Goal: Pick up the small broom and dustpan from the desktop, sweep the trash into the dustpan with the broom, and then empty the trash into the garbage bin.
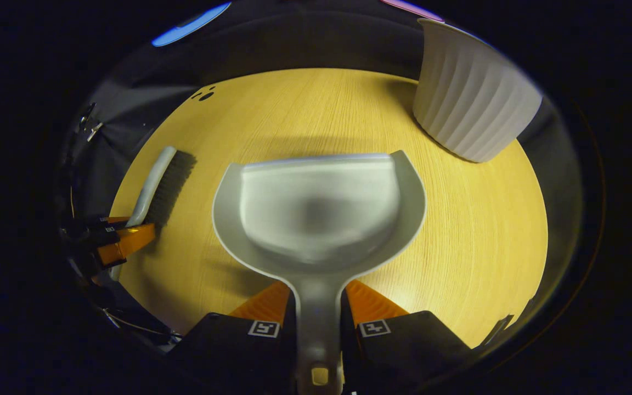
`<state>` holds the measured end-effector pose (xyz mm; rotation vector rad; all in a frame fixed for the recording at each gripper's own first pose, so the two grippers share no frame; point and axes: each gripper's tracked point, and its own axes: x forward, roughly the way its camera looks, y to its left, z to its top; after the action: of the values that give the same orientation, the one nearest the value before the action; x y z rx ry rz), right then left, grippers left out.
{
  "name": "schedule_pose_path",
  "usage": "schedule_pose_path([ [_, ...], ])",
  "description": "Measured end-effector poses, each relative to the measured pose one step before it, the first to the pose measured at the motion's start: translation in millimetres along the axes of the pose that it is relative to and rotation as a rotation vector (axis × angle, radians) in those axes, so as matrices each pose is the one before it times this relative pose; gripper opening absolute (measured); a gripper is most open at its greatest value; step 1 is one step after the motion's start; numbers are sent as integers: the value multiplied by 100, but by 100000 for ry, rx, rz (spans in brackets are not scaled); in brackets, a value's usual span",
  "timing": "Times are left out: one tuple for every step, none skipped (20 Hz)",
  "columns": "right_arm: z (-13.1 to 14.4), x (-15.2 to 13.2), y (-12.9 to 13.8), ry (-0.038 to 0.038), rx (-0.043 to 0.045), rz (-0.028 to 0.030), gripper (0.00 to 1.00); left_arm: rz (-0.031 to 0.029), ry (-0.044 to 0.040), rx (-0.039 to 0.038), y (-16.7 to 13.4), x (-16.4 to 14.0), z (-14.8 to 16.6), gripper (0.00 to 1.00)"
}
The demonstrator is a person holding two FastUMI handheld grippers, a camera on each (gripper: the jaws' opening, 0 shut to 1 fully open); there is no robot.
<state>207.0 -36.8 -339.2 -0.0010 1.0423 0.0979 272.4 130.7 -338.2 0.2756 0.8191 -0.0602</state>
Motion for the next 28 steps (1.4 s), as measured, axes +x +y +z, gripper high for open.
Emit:
schedule_pose_path([
  [-241,-40,7,1264,-948,671,38,-105,-62,707,-188,-165,46,33],
  [-116,-130,177,1096,-900,970,39,-184,37,822,-279,-138,128,33],
  [112,-279,126,55,-510,968,41,-150,192,810,-124,-258,8,33],
  [126,97,109,-659,232,839,43,-560,-509,283,-164,-188,162,34],
  [111,-133,486,-528,1088,2130,49,-2220,-551,-535,-404,-236,-8,36],
  [247,-106,62,-981,812,664,70,-2142,-1620,-1053,-557,-407,222,52],
  [268,-241,155,-1012,510,530,90,-890,-1944,-748,-120,-662,331,68],
  [251,-303,-47,-1082,-204,-336,94,-258,-2034,-345,-187,-746,222,84],
  [74,-588,45,-1065,-316,-94,98,975,-1907,588,65,-739,259,100],
  [229,-747,154,-1688,-197,-226,100,746,-1720,1575,-19,-797,172,98],
  [405,-775,107,-2425,-63,-217,99,945,-2684,2196,39,-897,244,98],
  [492,-890,122,-3087,-520,354,99,990,-2896,2035,92,-1105,393,98],
  [663,-1067,188,-3833,-2008,250,99,486,-2981,1202,-168,-1323,302,98],
  [671,-1131,187,-4146,-2757,-798,99,384,-3429,20,-120,-1174,549,98],
  [1131,-1352,96,-4990,-2586,-991,99,-485,-3308,-777,-307,-1530,517,98],
  [1193,-1393,159,-5339,-1721,-718,99,-769,-3514,-1331,-350,-1456,675,98],
  [1388,-1297,438,-5248,-803,-6,99,-268,-3874,-1341,-134,-1455,723,97],
  [1233,-1207,707,-5313,-15,364,99,286,-4620,-1024,-83,-1616,1033,98],
  [1133,-1349,787,-4869,506,587,99,313,-5027,-477,41,-1614,1091,98],
  [1248,-1278,570,-4714,637,1002,99,632,-4896,344,11,-1582,1249,98],
  [1140,-1281,803,-4266,595,1475,99,2214,-3966,1669,362,-1601,941,98],
  [1003,-1108,1031,-3962,792,2507,99,3624,-4190,2540,670,-1629,957,98],
  [984,-1145,1261,-4578,976,2338,99,3146,-5482,2375,525,-1598,1274,98],
  [889,-969,889,-4982,660,1773,99,1457,-5583,1992,183,-1612,1355,98],
  [1013,-1040,701,-4966,-411,643,99,980,-5246,1292,-90,-1504,1319,98],
  [624,-1068,383,-4290,-1526,-174,99,1309,-4401,597,92,-1549,1028,98],
  [641,-971,365,-3236,-2394,-391,99,933,-3705,-93,190,-1559,739,98],
  [389,-954,432,-2913,-2442,-356,99,816,-3323,-941,-56,-1523,778,97],
])
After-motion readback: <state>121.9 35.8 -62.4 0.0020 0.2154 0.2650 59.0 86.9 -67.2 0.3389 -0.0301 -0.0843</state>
